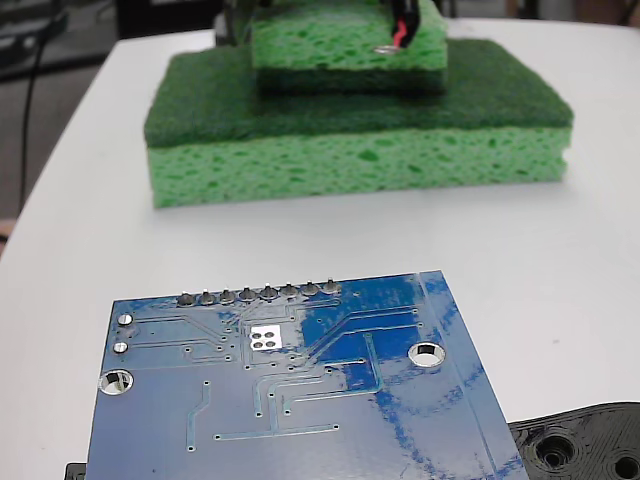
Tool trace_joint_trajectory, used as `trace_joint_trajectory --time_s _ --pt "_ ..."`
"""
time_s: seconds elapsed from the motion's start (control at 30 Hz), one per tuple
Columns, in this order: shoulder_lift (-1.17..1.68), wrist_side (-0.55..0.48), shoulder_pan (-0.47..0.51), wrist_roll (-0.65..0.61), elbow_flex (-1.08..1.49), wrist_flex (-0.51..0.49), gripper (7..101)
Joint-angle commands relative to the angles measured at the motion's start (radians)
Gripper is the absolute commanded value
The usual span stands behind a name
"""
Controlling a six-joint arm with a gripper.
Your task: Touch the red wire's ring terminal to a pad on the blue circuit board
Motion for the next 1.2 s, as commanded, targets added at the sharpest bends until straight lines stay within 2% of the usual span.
trace_joint_trajectory --time_s 0.03,0.9,1.2 --pt "0.002 -0.003 0.002 0.003 -0.005 -0.003 100.3" --pt "0.002 -0.002 0.003 0.005 -0.005 -0.003 100.3" --pt "0.002 -0.052 0.04 -0.008 -0.005 -0.003 100.3"
